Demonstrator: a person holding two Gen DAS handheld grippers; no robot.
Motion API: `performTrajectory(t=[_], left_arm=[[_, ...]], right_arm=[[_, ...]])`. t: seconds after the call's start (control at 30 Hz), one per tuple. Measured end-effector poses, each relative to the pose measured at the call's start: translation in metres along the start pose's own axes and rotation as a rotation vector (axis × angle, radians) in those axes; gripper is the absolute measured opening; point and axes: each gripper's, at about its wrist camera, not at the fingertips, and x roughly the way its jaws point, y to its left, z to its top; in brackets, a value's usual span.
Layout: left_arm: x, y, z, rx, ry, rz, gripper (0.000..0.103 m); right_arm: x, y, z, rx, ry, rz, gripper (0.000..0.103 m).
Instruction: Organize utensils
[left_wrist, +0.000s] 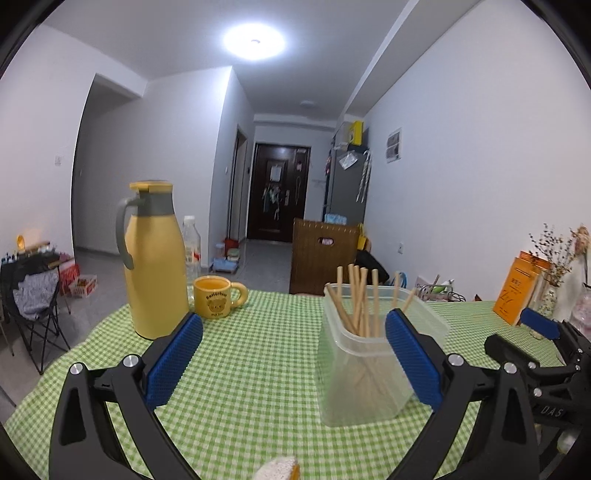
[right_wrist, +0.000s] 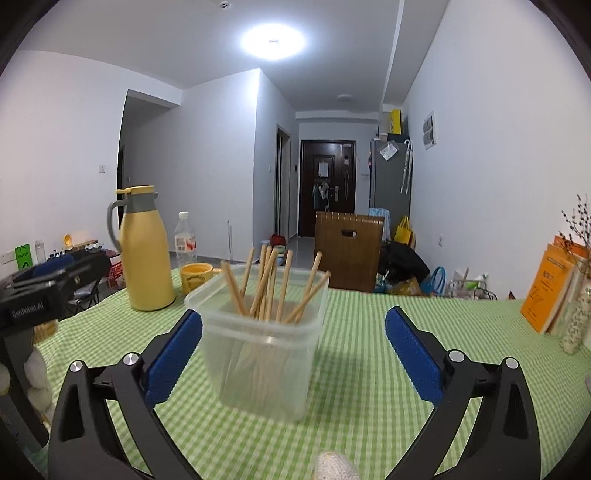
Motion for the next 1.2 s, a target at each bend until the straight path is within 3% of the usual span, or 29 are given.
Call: performTrajectory(t=[0.3,0.53,0.73,1.2], left_arm=[[-0.070,-0.015,-0.024,0.080,-0.033,0.013,0.096],[-0.104,-0.016,-0.046,0.069,-0.005,-0.005,0.096],[-0.117,-0.017,-0.066,0.078,0.019,0.003,0.096],[-0.107,-0.016,-0.091,0.073,0.106,-0.007,0.096]], right_arm=[[-0.055,0.016,-0.028,0.041,0.033,-0.001,0.096],[-0.085,0.028,-0.044,0.037,0.037,-0.002,0.096],[-0.096,0.033,-0.059,0.035,0.068,0.000,0.096],[-0.095,0.034,-0.078,0.032,0.112,-0.007,0.096]])
